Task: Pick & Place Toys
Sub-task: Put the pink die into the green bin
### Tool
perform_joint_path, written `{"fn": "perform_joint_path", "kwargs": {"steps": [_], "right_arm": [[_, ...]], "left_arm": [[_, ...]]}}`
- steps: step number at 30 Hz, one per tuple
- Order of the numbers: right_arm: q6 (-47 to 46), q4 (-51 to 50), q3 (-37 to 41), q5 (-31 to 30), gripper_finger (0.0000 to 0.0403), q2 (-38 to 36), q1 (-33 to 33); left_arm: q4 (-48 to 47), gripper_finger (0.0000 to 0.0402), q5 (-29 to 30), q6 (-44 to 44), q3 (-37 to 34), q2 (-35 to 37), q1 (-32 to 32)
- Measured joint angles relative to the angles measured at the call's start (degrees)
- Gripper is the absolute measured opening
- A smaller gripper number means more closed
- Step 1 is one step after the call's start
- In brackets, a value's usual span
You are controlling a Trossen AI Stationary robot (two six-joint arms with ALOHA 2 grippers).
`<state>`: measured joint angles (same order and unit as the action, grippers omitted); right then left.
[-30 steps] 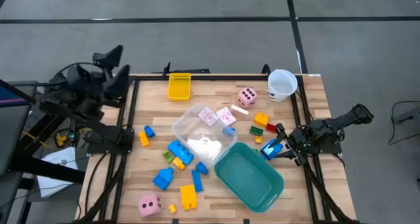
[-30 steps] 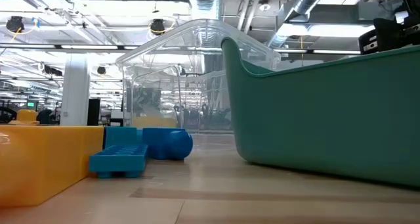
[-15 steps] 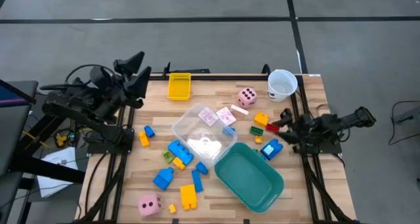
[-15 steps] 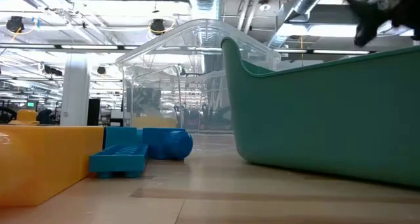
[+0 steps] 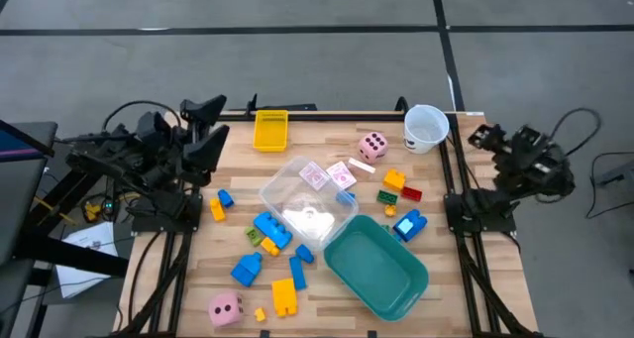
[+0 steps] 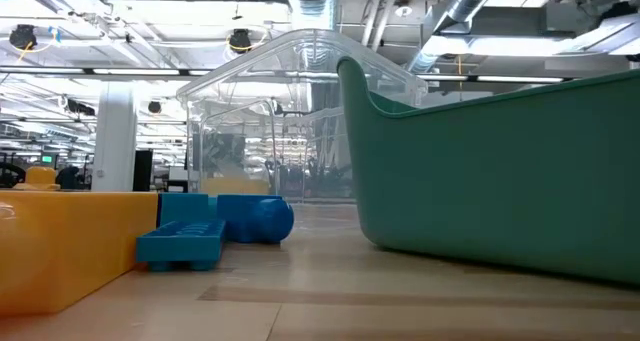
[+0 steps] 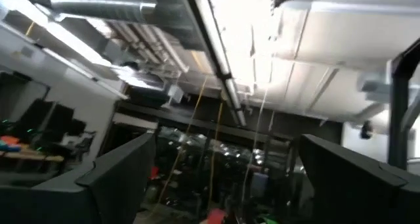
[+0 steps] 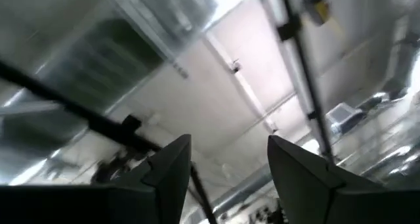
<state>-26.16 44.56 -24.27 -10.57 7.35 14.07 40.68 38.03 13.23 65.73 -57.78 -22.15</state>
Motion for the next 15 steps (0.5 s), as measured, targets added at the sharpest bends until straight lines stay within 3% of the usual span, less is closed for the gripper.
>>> {"fn": "perform_joint_path", "kwargs": {"steps": [5,9,15], "right_arm": [[11.9,-4.7,-16.7,10.3,0.0193,11.9,0.0],[20.0,-17.2,-30.3,10.6,0.0193,19.7,0.0],[17.9,-23.2,-45.9,10.6,0.0193,30.4,0.0]], "left_arm": [[6.0,0.0374,-2.5,-0.2,0.0,0.5,0.0],[9.2,0.0374,-3.0,0.2,0.0,0.5,0.0],[9.3,0.0374,-2.9,0.2,0.0,1.5,0.0]]}}
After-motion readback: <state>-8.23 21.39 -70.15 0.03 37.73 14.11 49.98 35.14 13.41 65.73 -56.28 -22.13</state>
